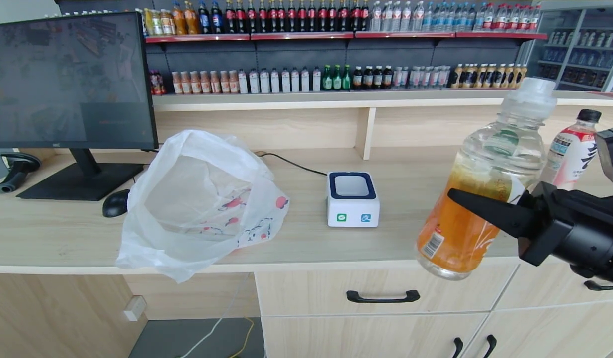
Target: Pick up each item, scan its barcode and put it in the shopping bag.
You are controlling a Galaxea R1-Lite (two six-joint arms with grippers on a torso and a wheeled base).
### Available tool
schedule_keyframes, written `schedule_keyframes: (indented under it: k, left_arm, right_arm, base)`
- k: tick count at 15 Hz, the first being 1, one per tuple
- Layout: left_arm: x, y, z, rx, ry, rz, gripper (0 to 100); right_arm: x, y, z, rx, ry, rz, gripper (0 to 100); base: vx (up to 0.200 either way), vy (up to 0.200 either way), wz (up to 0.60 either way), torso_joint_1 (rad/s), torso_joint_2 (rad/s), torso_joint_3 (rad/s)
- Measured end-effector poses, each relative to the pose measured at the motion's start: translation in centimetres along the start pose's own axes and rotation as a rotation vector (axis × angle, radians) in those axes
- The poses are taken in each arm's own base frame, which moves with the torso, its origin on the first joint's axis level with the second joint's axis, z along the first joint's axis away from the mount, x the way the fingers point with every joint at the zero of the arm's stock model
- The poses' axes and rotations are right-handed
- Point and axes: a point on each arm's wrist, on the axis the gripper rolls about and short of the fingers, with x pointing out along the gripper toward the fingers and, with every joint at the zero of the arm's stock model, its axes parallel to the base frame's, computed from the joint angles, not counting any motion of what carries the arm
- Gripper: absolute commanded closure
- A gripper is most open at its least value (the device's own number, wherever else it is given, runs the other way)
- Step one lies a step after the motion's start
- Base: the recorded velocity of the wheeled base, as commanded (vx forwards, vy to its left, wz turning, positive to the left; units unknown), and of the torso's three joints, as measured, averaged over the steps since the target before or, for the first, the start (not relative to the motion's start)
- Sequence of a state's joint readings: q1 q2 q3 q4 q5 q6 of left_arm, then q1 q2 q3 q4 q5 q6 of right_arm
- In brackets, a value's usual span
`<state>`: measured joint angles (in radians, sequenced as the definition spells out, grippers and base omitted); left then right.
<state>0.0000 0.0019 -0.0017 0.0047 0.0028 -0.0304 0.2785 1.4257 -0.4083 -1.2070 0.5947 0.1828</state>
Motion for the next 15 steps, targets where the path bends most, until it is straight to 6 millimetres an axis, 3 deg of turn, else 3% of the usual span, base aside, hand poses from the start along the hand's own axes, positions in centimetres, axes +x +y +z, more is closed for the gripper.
schedule_keyframes:
  k: [8, 10, 15]
  left_arm:
    - [0.0, 0.0, 0.0, 0.001, 0.000, 0.000, 0]
    - [0.0, 0.0, 0.0, 0.001, 0.000, 0.000, 0]
    - [0.0, 0.0, 0.0, 0.002, 0.000, 0.000, 0]
  right_arm:
    - [5.7, 1.5, 0.4, 0.134, -0.086, 0.196, 100]
    - [7.3, 2.8, 0.3, 0.171, -0.103, 0.281, 100]
    - [9.3, 4.5, -0.3, 0.255, -0.160, 0.414, 100]
  base:
    - [0.000, 0.000, 0.00, 0.000, 0.00, 0.000]
    - [0.000, 0.000, 0.00, 0.000, 0.00, 0.000]
    - [0.000, 0.000, 0.00, 0.000, 0.00, 0.000]
